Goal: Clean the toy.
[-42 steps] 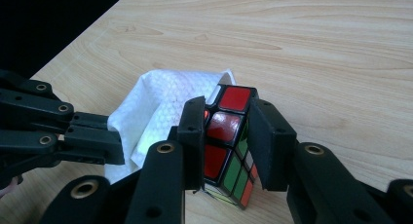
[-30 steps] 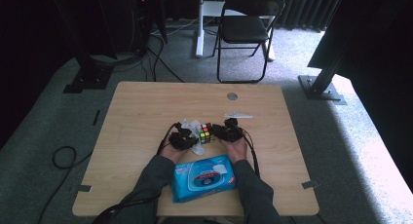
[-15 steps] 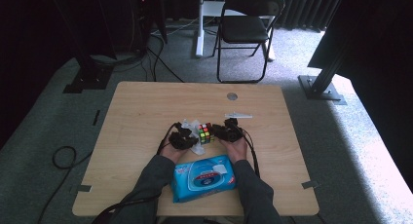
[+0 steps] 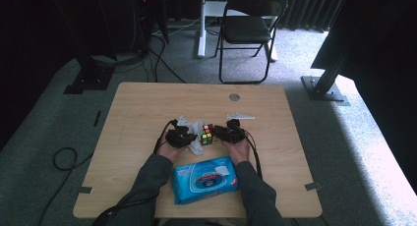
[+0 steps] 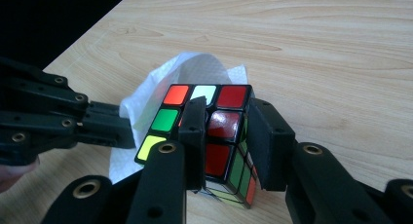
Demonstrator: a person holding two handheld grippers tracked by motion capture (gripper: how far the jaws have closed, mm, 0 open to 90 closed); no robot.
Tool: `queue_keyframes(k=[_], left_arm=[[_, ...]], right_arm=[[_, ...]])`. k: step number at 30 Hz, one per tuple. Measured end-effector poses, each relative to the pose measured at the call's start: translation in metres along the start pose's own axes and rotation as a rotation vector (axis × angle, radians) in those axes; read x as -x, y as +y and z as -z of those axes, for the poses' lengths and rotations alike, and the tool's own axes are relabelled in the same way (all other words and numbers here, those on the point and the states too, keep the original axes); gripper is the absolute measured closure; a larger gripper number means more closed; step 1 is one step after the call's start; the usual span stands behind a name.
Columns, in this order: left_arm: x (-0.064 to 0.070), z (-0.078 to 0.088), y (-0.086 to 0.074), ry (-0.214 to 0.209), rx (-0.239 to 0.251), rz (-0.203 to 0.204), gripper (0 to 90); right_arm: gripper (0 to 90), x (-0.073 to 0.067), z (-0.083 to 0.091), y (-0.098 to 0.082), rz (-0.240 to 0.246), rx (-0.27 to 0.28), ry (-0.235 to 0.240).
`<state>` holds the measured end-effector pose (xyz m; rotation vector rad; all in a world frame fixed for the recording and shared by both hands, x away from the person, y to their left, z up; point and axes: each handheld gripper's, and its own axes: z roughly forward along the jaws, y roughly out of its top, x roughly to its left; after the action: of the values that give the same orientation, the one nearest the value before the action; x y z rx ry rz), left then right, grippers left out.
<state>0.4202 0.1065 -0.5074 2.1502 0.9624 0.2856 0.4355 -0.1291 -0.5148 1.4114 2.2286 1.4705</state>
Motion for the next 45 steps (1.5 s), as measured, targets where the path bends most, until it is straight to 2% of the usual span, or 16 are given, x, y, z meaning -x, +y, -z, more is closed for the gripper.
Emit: queue_keyframes(k=[10, 16, 20, 23, 29, 34, 38, 45], left_arm=[[-0.006, 0.006, 0.001, 0.010, 0.021, 0.020, 87.9], [-0.010, 0.009, 0.001, 0.013, 0.030, 0.033, 87.9], [-0.012, 0.010, 0.002, 0.017, 0.035, 0.036, 87.9], [-0.011, 0.010, 0.002, 0.017, 0.038, 0.040, 87.9], [-0.012, 0.010, 0.002, 0.015, 0.042, 0.046, 87.9], [-0.013, 0.011, 0.002, 0.015, 0.047, 0.053, 87.9], [-0.014, 0.011, 0.002, 0.022, 0.050, 0.057, 87.9], [-0.015, 0.012, 0.002, 0.034, 0.064, 0.068, 87.9]], right_arm=[[69.3, 0.000, 0.000, 0.004, 0.013, -0.025, 0.003], [62.5, -0.003, 0.007, 0.003, 0.036, -0.026, -0.021], [59.6, -0.005, 0.012, 0.001, 0.058, -0.027, -0.032], [57.4, -0.006, 0.016, -0.002, 0.072, -0.029, -0.019], [56.1, -0.007, 0.016, -0.005, 0.122, -0.059, -0.018], [56.7, -0.007, 0.017, -0.006, 0.150, -0.063, -0.049], [56.9, -0.001, 0.018, -0.006, 0.132, -0.055, -0.069], [60.3, 0.004, 0.016, -0.003, 0.072, -0.051, -0.151]])
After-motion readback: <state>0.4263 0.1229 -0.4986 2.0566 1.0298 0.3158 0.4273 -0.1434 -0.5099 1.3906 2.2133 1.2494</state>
